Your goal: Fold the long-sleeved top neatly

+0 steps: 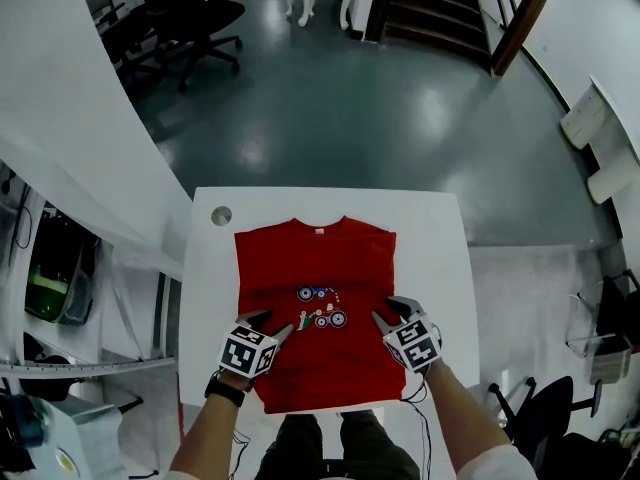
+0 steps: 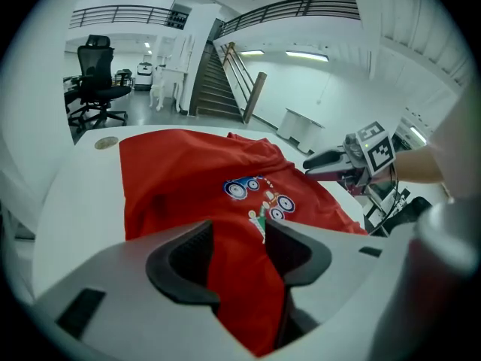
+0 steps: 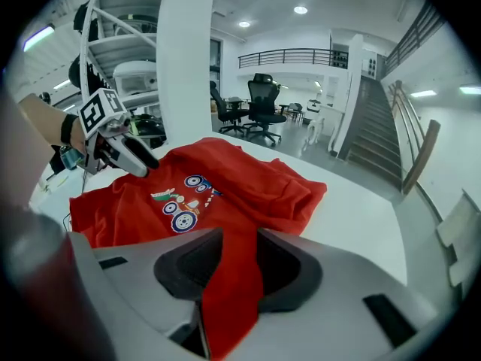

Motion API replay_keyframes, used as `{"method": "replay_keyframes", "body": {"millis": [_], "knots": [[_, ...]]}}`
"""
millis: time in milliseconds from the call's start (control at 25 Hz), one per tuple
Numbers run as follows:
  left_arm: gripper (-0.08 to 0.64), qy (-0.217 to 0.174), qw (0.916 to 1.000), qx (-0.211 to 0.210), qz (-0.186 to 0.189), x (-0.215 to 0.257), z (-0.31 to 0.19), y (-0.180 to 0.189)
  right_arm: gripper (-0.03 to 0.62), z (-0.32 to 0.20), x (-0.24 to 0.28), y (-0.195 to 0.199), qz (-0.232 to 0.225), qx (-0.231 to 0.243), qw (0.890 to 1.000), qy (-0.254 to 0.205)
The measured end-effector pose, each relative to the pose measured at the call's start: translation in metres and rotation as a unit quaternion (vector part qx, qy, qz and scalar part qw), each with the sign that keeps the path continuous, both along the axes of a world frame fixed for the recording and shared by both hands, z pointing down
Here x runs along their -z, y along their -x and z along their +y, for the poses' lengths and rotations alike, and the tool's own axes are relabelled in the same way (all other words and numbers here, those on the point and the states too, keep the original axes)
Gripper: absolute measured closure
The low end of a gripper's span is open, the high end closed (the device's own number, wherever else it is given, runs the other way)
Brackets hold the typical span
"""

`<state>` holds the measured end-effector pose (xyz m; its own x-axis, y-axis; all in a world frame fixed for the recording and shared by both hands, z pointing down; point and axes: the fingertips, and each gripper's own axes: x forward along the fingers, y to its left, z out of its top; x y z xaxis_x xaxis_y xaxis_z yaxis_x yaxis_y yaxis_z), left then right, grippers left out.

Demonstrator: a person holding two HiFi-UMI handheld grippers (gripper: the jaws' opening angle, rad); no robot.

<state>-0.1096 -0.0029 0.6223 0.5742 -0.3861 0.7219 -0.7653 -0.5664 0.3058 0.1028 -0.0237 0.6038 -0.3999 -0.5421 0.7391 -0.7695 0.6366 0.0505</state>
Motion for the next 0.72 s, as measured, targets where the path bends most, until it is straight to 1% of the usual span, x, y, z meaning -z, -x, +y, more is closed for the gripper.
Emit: {"method": "replay_keyframes", "body": {"millis": [200,440,600,720], "knots": [[0.341,-0.008,1.0,0.0,-0.001,0.002,0.018,0.006,0.437,0.027,-0.004,0.005,-0.001,-0.002,1.0,0.007],[0.341,-0.026,0.9994,0.003,-0.024,0.009,0.049,0.012,0.437,0.06,-0.001,0.007,-0.008,0.011,1.0,0.0],[0.341,-0.037,0.9985,0.011,-0.037,0.012,0.08,0.016,0.437,0.086,0.002,0.008,-0.011,0.03,0.999,-0.008],[0.341,-0.045,0.9978,0.013,-0.048,0.013,0.104,0.016,0.437,0.109,-0.003,0.002,-0.013,0.033,0.999,-0.009]]}}
